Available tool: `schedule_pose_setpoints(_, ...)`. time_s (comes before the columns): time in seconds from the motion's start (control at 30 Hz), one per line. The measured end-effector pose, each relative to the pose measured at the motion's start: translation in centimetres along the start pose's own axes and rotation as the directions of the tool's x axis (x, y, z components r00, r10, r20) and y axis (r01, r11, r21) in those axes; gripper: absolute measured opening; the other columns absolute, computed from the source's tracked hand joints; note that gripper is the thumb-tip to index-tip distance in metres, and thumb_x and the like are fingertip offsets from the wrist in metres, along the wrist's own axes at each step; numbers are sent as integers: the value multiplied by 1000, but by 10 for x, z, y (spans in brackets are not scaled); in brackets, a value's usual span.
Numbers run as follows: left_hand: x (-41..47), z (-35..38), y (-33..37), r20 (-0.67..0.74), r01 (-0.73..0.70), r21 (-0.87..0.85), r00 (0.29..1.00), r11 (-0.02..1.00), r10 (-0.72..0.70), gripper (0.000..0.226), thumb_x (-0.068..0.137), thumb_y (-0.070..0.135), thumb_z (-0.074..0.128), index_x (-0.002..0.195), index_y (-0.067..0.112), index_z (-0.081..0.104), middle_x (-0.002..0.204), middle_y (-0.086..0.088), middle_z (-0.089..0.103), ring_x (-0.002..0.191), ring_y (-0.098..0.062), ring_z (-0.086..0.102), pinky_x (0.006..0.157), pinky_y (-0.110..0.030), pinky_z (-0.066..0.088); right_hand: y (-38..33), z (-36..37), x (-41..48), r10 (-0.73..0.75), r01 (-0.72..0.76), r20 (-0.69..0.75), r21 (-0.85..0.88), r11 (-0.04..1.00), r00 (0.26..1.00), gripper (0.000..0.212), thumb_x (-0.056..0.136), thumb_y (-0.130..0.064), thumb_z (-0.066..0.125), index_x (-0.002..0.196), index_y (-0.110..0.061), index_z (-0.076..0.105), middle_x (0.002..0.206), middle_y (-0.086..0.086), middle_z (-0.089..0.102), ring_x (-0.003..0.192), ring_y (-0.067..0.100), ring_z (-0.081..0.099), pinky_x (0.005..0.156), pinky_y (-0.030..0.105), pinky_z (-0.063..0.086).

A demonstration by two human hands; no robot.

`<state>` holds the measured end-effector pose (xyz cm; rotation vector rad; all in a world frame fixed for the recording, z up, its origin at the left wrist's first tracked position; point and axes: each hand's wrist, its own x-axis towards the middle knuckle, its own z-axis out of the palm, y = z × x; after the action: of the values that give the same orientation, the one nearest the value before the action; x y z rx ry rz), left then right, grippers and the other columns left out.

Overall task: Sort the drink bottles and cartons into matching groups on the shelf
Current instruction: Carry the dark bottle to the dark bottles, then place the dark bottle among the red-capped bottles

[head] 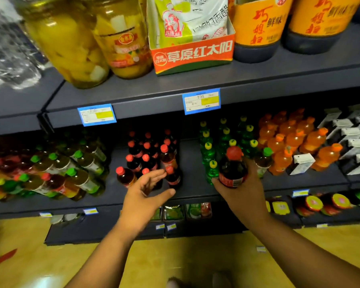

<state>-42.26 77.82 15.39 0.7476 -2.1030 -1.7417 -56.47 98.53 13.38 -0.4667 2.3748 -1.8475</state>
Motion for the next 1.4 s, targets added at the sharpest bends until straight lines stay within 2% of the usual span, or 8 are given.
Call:
schedule_pose_setpoints(0.1,-1,-19,-2,19,14,-7,1000,1000,-14,58,68,14,86,121,26,67,123,12,71,123,-2,61,100,-17,49,-6,17,-3,-1,1,12,-4,1000,1000,69,72,-22,88,124,-37,45,112,-30,55,98,-23,53,77,-3,43)
schedule_pose_setpoints(0.23,3,-58,-13,23,19,-39,1000,999,-18,67,61,20,85,125,21,64,128,6,69,126,-5,60,109,-31,46,-13,51,-13,-14,14,4,-33,999,1000,65,72,-23,88,123,-31,48,113,-29,56,97,-9,58,79,0,44)
schedule_pose_setpoints(0.57,9,-217,-62,121,-21,30,993,999,17,58,71,20,85,124,31,64,128,17,67,126,3,57,96,-8,46,-52,176,-66,28,-39,-138,-83,996,990,68,69,-24,90,122,-32,49,107,-22,60,100,8,60,76,8,42)
schedule_pose_setpoints(0.73,12,-288,-80,118,1,23,993,1000,-4,59,64,31,85,120,37,66,128,15,68,127,-1,57,106,-30,48,-83,230,-96,52,-73,-189,-103,992,981,69,69,-25,90,126,-26,50,105,-18,60,101,9,58,80,18,43)
schedule_pose_setpoints(0.83,9,-314,-89,135,9,37,991,999,-14,58,68,25,87,121,37,66,127,18,67,127,-1,57,105,-30,50,-93,254,-115,45,-70,-210,-113,991,977,67,68,-24,90,122,-28,51,103,-22,59,99,7,58,82,21,42)
schedule_pose_setpoints(1.07,3,-329,-91,145,-8,55,989,998,0,56,75,11,85,121,35,64,127,21,64,126,2,56,92,-7,50,-104,278,-135,48,-66,-181,-95,993,982,70,68,-24,90,125,-30,49,106,-29,58,93,-4,57,76,6,40)
schedule_pose_setpoints(1.2,-4,-323,-89,143,13,39,989,999,-19,57,75,10,85,122,34,64,128,19,66,127,2,56,93,-7,48,-105,272,-134,80,-92,-154,-71,993,985,71,68,-23,90,124,-32,48,104,-29,58,93,-21,54,75,4,39)
schedule_pose_setpoints(1.4,1,-314,-83,136,22,44,990,999,-28,56,76,4,84,120,32,64,127,18,66,121,8,58,94,-6,47,-96,265,-124,90,-99,-140,-55,994,986,70,67,-23,91,123,-33,49,107,-26,59,99,5,59,79,19,43)
